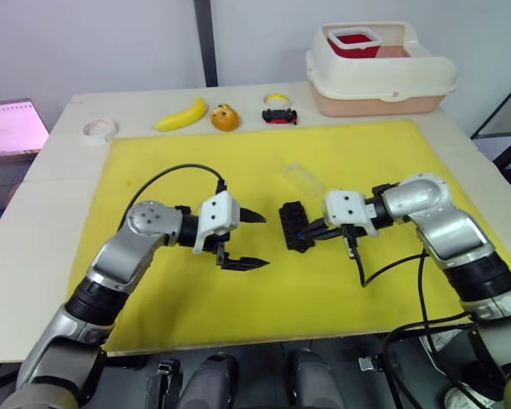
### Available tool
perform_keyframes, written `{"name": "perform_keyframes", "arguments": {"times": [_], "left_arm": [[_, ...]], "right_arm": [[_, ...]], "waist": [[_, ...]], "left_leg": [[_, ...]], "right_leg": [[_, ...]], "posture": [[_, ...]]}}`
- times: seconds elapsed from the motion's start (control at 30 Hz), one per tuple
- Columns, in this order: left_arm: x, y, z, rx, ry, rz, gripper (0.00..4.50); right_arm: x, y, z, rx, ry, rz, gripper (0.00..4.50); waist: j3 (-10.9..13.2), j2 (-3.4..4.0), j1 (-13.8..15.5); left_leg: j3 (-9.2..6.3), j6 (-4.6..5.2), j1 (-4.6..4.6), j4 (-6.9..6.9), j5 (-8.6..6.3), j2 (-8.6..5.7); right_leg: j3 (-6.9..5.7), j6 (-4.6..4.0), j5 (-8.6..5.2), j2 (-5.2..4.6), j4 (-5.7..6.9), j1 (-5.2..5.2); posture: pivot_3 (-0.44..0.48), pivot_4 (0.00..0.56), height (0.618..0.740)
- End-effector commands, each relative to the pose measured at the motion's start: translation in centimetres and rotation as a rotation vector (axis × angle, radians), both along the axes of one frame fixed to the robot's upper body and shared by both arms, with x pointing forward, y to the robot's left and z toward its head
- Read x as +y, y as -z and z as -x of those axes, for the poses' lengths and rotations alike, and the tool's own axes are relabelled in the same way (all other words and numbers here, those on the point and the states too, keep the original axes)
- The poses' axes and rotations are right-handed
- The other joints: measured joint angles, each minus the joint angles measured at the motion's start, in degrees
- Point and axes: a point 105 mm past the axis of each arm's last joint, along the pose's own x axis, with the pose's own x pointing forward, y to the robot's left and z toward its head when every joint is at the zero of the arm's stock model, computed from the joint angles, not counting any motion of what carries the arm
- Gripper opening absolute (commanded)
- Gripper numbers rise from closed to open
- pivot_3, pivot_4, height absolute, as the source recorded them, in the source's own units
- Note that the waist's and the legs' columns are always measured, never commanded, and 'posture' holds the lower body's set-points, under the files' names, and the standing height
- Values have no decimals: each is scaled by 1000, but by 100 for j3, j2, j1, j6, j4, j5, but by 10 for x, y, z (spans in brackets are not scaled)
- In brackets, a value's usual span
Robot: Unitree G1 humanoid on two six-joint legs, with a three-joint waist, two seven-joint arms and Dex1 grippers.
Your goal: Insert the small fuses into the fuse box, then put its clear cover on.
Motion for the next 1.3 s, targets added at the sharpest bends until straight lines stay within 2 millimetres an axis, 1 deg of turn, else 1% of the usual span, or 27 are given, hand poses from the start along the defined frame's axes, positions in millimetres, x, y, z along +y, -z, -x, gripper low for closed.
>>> {"name": "perform_keyframes", "arguments": {"times": [0.03,0.4,0.73,0.93,1.07,1.2,1.3], "left_arm": [[-1,-11,-1,-46,1,23,4456],[-1,-13,-2,-52,1,24,4456],[-3,-13,-1,-56,10,24,4456],[-5,-14,-2,-58,5,30,4456],[-5,-14,-3,-57,5,31,4456],[-5,-13,-2,-56,8,31,4456],[-5,-12,-2,-57,15,29,4456]], "right_arm": [[3,-5,2,-28,-20,-4,0],[-3,-4,3,-30,3,2,0],[-3,-3,5,-29,5,11,0],[-5,2,2,-30,22,36,0],[-6,-4,2,-31,30,28,0],[-4,-8,7,-5,35,-4,0],[-7,-2,9,-15,26,32,0]], "waist": [[0,0,0],[0,0,1],[0,0,4],[0,0,4],[0,0,3],[0,0,6],[0,0,8]], "left_leg": [[0,0,0,0,0,0],[-1,0,0,3,0,0],[-1,0,0,3,0,-1],[-1,0,0,3,0,-1],[-1,0,0,4,0,-1],[-1,0,0,5,0,-1],[-2,0,0,5,0,-1]], "right_leg": [[0,0,0,0,0,0],[0,0,0,0,1,1],[-1,0,0,0,2,1],[0,0,0,0,2,1],[-1,0,0,0,3,1],[0,0,0,0,3,1],[-1,0,0,0,3,1]], "posture": [[0,150,740],[0,150,740],[0,150,740],[0,150,740],[0,150,740],[0,150,740],[0,150,740]]}}
